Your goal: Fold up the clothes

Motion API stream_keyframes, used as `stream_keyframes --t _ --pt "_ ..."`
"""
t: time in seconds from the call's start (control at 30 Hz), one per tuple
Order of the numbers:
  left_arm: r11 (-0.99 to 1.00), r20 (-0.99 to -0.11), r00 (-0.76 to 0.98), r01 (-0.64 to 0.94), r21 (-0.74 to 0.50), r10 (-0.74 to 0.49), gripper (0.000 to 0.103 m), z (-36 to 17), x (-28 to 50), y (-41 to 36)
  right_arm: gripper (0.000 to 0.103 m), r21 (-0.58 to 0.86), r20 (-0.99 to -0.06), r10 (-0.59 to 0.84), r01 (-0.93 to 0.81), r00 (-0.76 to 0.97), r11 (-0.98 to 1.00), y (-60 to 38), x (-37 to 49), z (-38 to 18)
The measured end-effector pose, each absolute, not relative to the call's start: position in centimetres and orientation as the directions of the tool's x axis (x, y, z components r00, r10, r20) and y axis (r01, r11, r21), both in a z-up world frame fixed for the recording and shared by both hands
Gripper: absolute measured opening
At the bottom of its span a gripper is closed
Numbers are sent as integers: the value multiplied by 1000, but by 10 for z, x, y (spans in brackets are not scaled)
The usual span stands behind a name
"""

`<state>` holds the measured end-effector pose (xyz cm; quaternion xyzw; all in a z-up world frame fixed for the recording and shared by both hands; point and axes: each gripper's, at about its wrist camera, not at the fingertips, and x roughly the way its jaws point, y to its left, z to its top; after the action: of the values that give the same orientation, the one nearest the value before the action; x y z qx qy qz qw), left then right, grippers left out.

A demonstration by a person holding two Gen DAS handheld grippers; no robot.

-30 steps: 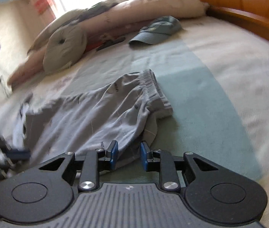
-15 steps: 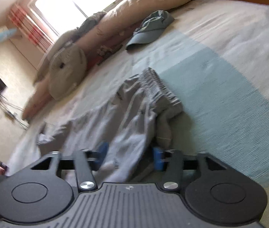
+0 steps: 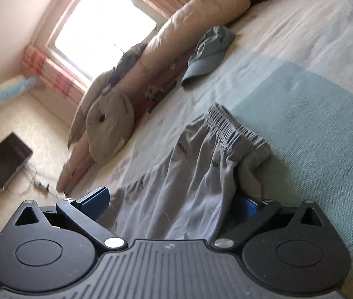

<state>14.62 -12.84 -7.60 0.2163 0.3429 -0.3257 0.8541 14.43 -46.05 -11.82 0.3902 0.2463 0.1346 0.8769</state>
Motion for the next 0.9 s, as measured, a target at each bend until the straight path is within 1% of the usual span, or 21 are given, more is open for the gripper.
stream_keyframes --t 0.1,0.2,0.3,0.33,0.47,0.53,0.6,0.7,0.77,0.8,0.87,0.9 --pt "699 -729 553 700 146 -402 25 -76 147 -128 103 817 -265 437 -41 859 575 -470 143 -121" --pt "706 -729 552 695 134 -404 26 -75 148 -127 103 895 -149 482 -89 863 437 -489 145 -131" --pt "711 -732 553 690 134 -398 28 -75 148 -129 103 968 18 372 -109 928 226 -504 133 -150" --pt "712 -732 555 688 137 -395 29 -75 148 -129 103 974 47 364 -123 930 188 -507 133 -154" --pt "714 -730 559 686 141 -393 32 -75 149 -131 103 956 -14 478 -128 878 264 -507 146 -145" --pt "725 -727 562 676 130 -394 34 -75 151 -130 103 944 -69 503 -107 862 312 -503 153 -139" --pt "738 -724 561 666 108 -401 34 -74 152 -128 99 924 -145 508 -68 849 377 -498 160 -133" --pt "745 -717 566 660 97 -408 35 -72 151 -126 84 856 -288 471 3 834 518 -489 165 -126" --pt "746 -714 568 659 96 -410 35 -72 150 -125 64 796 -353 430 25 831 605 -482 163 -126" --pt "747 -714 567 658 94 -410 35 -73 149 -125 60 780 -366 414 33 833 625 -482 162 -127" --pt "747 -716 566 658 94 -408 35 -73 148 -125 39 751 -390 383 49 837 658 -483 159 -131" --pt "747 -716 566 658 95 -408 35 -73 147 -125 33 757 -394 376 64 839 650 -486 157 -134"
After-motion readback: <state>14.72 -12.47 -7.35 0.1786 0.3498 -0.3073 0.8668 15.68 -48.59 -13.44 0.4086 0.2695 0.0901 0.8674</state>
